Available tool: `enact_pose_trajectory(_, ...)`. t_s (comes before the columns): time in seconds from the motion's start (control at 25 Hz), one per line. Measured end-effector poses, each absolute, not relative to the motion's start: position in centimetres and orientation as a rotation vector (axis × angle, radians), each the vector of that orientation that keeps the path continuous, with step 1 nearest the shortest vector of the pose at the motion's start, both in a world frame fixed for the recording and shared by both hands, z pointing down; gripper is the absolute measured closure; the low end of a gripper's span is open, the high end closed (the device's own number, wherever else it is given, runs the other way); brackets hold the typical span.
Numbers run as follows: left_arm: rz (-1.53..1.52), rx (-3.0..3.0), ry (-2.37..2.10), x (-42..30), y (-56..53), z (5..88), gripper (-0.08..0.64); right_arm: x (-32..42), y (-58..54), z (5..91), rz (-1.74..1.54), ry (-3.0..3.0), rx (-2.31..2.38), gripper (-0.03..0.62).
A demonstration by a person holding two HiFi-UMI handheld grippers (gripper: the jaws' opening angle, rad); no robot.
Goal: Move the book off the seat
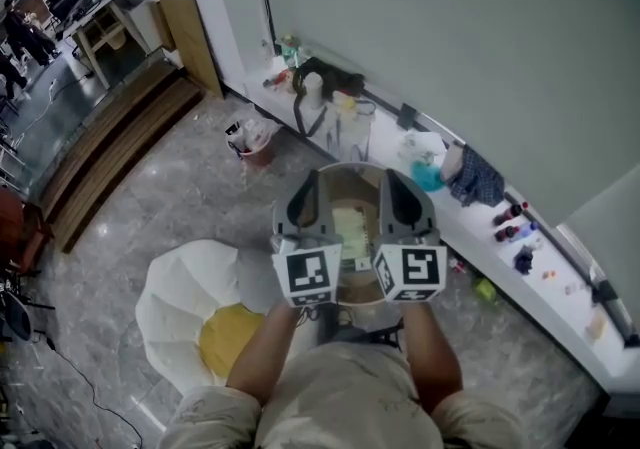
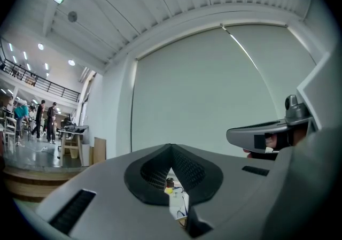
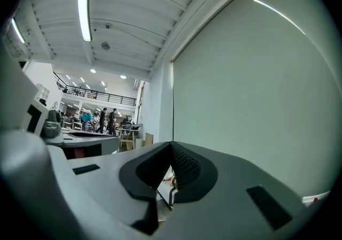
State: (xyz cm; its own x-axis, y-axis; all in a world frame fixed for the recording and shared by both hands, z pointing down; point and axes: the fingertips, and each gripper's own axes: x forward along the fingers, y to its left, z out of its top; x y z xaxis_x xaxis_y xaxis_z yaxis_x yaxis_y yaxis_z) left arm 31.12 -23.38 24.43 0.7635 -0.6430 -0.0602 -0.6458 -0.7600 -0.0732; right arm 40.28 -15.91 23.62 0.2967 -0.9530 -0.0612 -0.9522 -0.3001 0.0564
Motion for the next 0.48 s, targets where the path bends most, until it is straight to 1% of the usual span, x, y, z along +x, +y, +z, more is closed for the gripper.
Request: enact_pose_trajectory(0.48, 0.023, -2.882, 1.061, 31.42, -24.12, 25.37, 0.557, 41.05, -16.57, 24.45, -0.100, -1.835, 2.532, 0.588)
